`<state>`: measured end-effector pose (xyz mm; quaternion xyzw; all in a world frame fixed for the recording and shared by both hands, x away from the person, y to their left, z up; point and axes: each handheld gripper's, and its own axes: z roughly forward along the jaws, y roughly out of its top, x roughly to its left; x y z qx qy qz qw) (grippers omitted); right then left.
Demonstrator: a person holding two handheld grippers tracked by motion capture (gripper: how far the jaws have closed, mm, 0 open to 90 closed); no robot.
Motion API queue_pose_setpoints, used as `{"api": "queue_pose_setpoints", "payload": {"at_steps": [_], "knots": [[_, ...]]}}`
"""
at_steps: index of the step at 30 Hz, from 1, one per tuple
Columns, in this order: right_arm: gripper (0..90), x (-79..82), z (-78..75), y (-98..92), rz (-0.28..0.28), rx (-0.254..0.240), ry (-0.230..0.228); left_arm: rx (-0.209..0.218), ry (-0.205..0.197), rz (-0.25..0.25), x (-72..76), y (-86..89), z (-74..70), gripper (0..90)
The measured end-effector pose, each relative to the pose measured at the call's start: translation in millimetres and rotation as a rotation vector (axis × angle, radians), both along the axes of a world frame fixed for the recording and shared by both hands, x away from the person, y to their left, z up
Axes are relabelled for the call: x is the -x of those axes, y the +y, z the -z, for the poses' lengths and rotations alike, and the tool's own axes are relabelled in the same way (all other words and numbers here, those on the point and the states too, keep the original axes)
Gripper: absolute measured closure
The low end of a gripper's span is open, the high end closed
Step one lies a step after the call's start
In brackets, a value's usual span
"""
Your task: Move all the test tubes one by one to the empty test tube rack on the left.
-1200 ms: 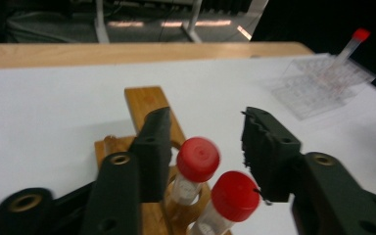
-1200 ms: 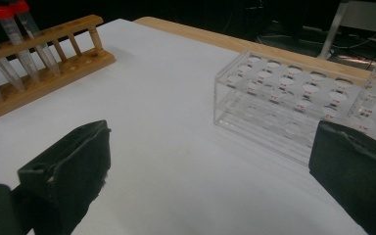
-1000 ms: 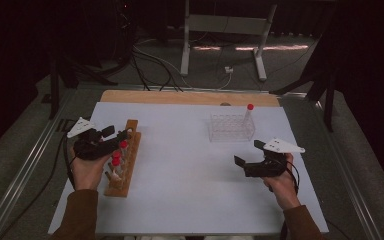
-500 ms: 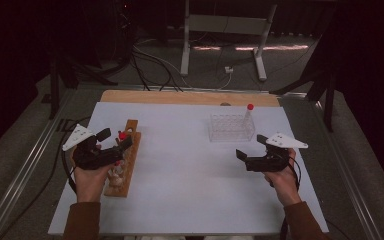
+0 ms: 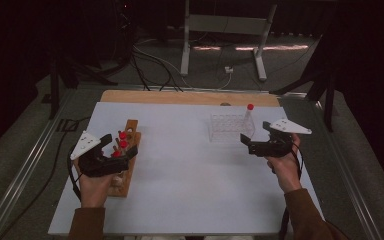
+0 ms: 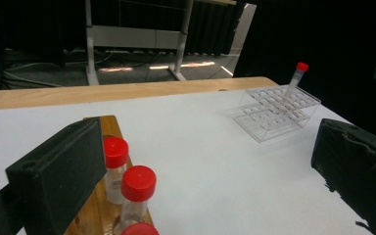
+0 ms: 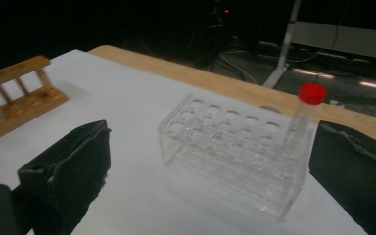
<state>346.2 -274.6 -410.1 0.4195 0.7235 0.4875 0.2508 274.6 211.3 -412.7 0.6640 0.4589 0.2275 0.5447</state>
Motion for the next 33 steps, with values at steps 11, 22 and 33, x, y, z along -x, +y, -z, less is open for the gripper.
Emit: {"api": "queue_pose_setpoints", "payload": {"at_steps": [11, 22, 33], "knots": [[2.3, -38.8, -1.1, -8.4, 0.084, -0.001, -0.008, -0.017, -0.008, 0.014, 6.3, -8.7, 2.7, 0.6], [5.7, -81.6, 16.4, -6.2, 0.184, -0.004, 0.015, -0.019, -0.016, 0.023, 8.7, -11.0, 1.8, 0.6], [17.4, -108.8, 42.4, -2.5, 0.263, 0.011, 0.074, -0.012, -0.02, 0.03, 10.0, -10.8, 0.3, 0.6]]}}
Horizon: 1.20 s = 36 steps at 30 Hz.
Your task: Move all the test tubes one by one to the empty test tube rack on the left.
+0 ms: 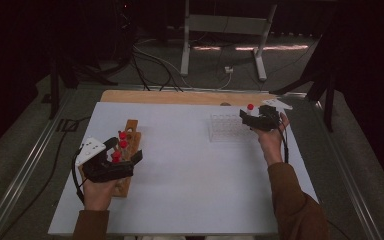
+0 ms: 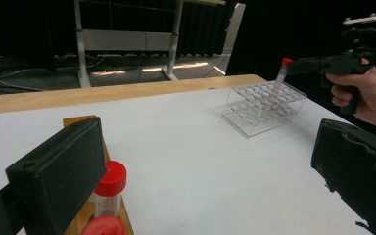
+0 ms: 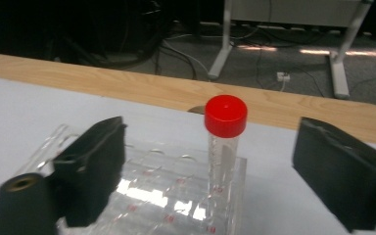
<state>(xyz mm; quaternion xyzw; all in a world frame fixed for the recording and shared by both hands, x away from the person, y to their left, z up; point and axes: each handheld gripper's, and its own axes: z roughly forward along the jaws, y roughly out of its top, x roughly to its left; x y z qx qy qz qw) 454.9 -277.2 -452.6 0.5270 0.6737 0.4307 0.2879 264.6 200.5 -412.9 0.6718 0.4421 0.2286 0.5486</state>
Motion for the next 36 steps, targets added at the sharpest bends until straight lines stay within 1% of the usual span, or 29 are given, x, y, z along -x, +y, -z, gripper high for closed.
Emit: {"api": "queue_pose_setpoints", "payload": {"at_steps": [2, 4, 5, 8, 10, 12, 15, 19, 21, 25, 30, 31, 36], "knots": [[27.2, -3.3, 3.6, 1.7, 0.017, 0.015, 0.013, -0.001, 0.0, 0.001, 0.4, 0.2, -0.2, 0.6], [40.5, -5.0, 6.9, 3.1, 0.026, 0.03, 0.012, -0.002, 0.0, -0.003, 1.2, 0.6, -0.5, 0.6], [44.4, -5.7, 8.5, 3.4, 0.037, 0.038, 0.013, -0.002, -0.001, -0.003, 1.5, 1.3, -0.7, 0.6], [57.5, -7.5, 12.4, 2.9, 0.046, 0.039, 0.018, 0.002, -0.003, -0.006, 2.9, 3.1, -1.4, 0.6], [62.7, -8.0, 13.9, 3.6, 0.04, 0.04, 0.018, 0.007, -0.006, -0.005, 3.6, 4.0, -2.1, 0.6], [65.6, -8.6, 14.6, 4.5, 0.039, 0.039, 0.02, 0.009, -0.007, -0.006, 4.0, 4.3, -2.4, 0.6], [72.9, -9.0, 15.4, 5.6, 0.051, 0.039, 0.026, 0.011, -0.009, -0.005, 4.2, 4.1, -2.8, 0.6], [74.5, -8.6, 15.2, 6.2, 0.063, 0.048, 0.024, 0.015, -0.007, -0.005, 4.2, 4.7, -2.7, 0.6], [74.7, -8.0, 14.0, 5.7, 0.068, 0.04, 0.022, 0.015, -0.007, -0.006, 4.0, 4.9, -2.6, 0.6], [74.8, -6.5, 8.8, 6.0, 0.068, 0.038, -0.004, 0.015, -0.007, -0.006, 4.1, 4.8, -2.7, 0.6], [74.8, -3.4, 1.4, 6.0, 0.064, 0.053, -0.034, 0.013, -0.005, -0.007, 3.9, 5.0, -2.3, 0.6], [74.8, -2.9, -0.1, 5.4, 0.064, 0.048, -0.035, 0.012, -0.005, -0.007, 3.9, 5.1, -2.2, 0.6], [74.8, 0.8, -9.4, 4.2, 0.05, 0.054, -0.069, 0.013, -0.005, -0.008, 3.6, 4.9, -2.0, 0.6]]}}
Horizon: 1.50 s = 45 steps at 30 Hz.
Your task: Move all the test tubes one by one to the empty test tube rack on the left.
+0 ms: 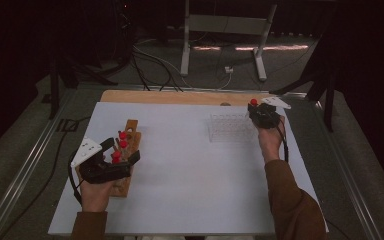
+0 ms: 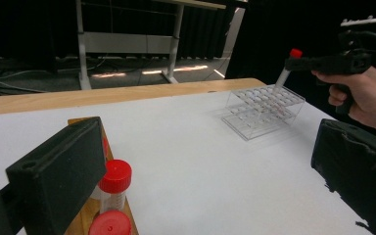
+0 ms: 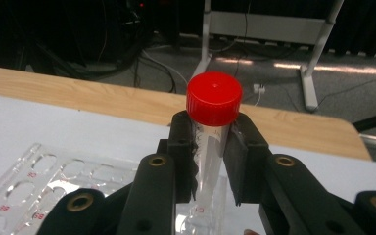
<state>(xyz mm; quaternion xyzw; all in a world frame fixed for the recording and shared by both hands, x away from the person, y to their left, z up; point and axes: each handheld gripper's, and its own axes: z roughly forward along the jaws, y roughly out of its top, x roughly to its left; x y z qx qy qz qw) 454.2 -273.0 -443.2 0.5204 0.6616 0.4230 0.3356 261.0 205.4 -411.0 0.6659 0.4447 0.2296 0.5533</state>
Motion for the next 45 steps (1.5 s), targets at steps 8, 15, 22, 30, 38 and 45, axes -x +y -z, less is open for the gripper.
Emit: {"api": "queue_pose_setpoints", "payload": {"at_steps": [8, 15, 22, 30, 38, 45], "knots": [[74.8, 9.9, -16.8, -3.9, -0.002, -0.013, -0.06, 0.0, 0.001, -0.001, -0.3, -0.6, 0.2, 0.6], [74.8, 21.9, -27.7, -6.9, -0.024, -0.035, -0.074, 0.014, 0.0, 0.005, -1.2, -2.6, -1.9, 0.6], [74.6, 40.3, -34.1, 3.1, -0.109, -0.066, -0.079, 0.009, -0.006, 0.011, -0.9, -6.7, -2.7, 0.6], [74.6, 65.4, -34.5, 20.9, -0.224, -0.085, -0.07, -0.014, 0.001, 0.023, -2.2, -14.8, 0.2, 0.6], [74.5, 90.2, -34.1, 30.1, -0.326, -0.075, -0.055, -0.029, -0.006, 0.045, -1.6, -27.1, -0.7, 0.6], [74.5, 101.9, -33.0, 41.0, -0.38, -0.06, -0.027, -0.037, -0.009, 0.062, -0.3, -37.6, -2.1, 0.6]]}}
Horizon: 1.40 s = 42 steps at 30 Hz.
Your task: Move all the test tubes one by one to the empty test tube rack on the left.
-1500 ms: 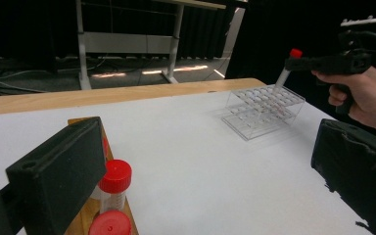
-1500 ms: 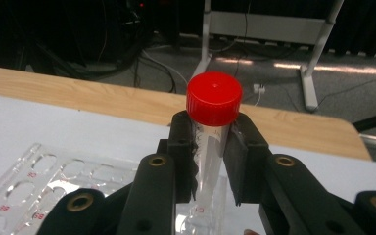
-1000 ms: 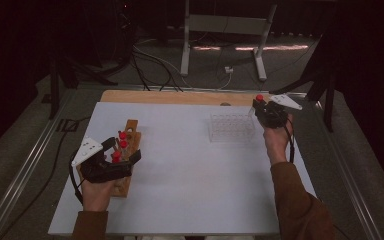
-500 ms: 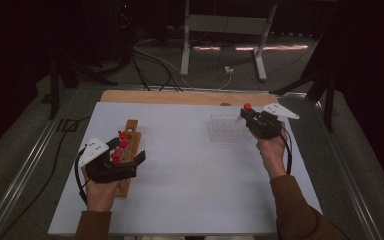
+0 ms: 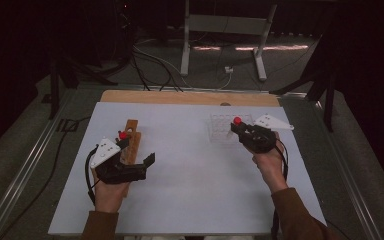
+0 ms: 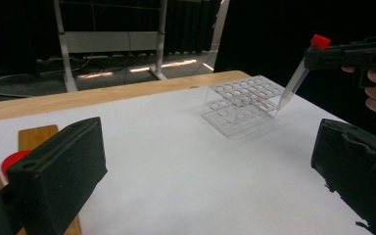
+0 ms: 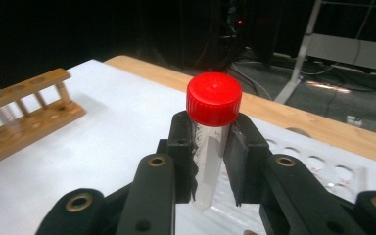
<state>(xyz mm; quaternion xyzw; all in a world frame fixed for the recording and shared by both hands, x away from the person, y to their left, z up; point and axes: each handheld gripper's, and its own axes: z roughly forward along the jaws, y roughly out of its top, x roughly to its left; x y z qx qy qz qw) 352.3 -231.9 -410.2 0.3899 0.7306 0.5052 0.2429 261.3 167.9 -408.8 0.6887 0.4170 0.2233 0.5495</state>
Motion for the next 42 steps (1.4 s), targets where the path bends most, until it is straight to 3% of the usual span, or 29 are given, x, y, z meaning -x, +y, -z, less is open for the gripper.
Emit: {"api": "queue_pose_setpoints", "payload": {"at_steps": [8, 17, 28, 36, 42], "knots": [[74.5, 10.1, 4.3, 14.5, -0.033, -0.018, 0.024, -0.006, 0.001, 0.021, -2.1, -18.5, -3.6, 0.6], [74.5, 20.1, 8.2, 33.1, -0.086, -0.009, 0.034, -0.044, 0.009, 0.072, -11.8, -53.3, -8.1, 1.5], [74.6, 30.9, 11.7, 54.3, -0.153, -0.002, 0.063, -0.054, 0.029, 0.133, -27.1, -94.1, -11.2, 5.9], [74.6, 36.3, 16.3, 66.9, -0.208, 0.012, 0.077, -0.058, 0.048, 0.158, -39.1, -116.0, -8.8, 19.6], [74.6, 38.7, 15.6, 73.1, -0.24, 0.029, 0.083, -0.036, 0.07, 0.211, -45.7, -122.9, -3.8, 44.1]]}}
